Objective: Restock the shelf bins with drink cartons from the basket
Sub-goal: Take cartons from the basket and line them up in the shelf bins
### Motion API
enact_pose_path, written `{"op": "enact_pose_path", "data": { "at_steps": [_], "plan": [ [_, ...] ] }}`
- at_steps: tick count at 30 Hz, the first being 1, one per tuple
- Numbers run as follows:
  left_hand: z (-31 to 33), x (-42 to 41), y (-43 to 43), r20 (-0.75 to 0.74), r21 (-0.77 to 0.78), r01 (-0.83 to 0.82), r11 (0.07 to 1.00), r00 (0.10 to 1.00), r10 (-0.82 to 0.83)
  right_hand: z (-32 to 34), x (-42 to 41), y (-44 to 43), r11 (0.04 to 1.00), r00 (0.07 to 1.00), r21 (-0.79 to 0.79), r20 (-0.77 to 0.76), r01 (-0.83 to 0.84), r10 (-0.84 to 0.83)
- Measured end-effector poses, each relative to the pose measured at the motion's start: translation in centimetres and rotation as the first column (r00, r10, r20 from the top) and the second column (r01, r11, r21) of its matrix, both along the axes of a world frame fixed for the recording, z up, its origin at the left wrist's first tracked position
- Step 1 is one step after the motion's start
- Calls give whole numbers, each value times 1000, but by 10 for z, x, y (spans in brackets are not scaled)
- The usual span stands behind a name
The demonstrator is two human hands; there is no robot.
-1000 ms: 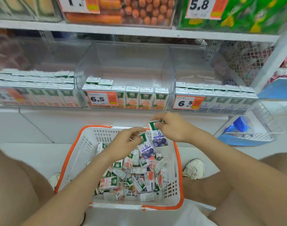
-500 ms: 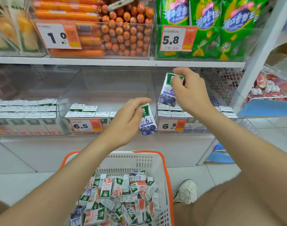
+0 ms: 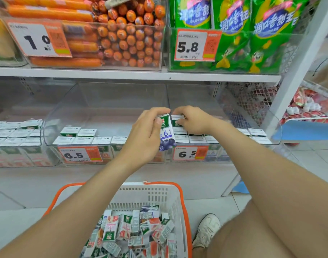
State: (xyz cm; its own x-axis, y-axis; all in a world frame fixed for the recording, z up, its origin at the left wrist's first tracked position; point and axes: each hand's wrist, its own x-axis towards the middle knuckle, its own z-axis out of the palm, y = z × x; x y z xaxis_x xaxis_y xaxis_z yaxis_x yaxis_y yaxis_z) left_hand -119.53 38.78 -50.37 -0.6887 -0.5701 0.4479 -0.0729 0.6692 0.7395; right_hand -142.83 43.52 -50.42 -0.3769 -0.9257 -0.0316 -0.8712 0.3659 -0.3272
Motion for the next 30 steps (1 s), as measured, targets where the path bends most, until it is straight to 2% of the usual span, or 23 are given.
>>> {"op": "enact_pose_path", "data": {
  "at_steps": [4,7,8,10,12,13,15,17,19,21,22,24,26,27,30],
  "plan": [
    [-8,4,-5,-3,58,-5,998,1000,5,0,4,2,997,991,82,135,10,-21],
    [-5,6,-4,-39,149,-2,989,999,8,4,8,9,996,990,83,135,25,-37],
    [-3,6,-4,-54,174,-2,985,998,11,8,9,13,999,991,21,124,44,-46],
    [0,4,-5,-95,229,16,973,995,6,19,16,23,975,985,-199,158,98,-67],
    [6,-1,-3,-127,235,27,972,992,3,34,28,38,913,933,-388,359,128,21],
    [10,-3,-1,-146,229,36,973,989,-3,42,38,48,897,879,-424,467,126,98],
    [17,-11,4,-189,239,64,969,982,-18,51,56,65,892,823,-449,524,48,220],
    [19,-20,7,-217,264,70,962,976,-12,53,62,73,886,845,-463,475,2,246],
    [17,-27,7,-220,262,39,964,975,20,52,53,76,878,857,-476,474,54,204],
    [9,-30,6,-132,132,-40,990,990,58,50,36,79,850,875,-504,470,156,118],
    [3,-28,6,-57,32,-71,997,996,73,48,26,81,834,907,-519,418,186,58],
    [-12,-24,6,104,-123,-64,990,992,77,43,10,84,840,973,-511,218,179,-75],
    [-26,-18,10,241,-221,-30,975,967,84,32,-3,81,889,988,-434,28,147,-150],
    [-33,-16,12,278,-272,-23,962,955,102,25,-9,76,916,988,-378,-22,132,-151],
    [-47,-10,15,286,-365,-36,930,947,149,5,-21,57,976,993,-201,-70,82,-98]
  ]
}}
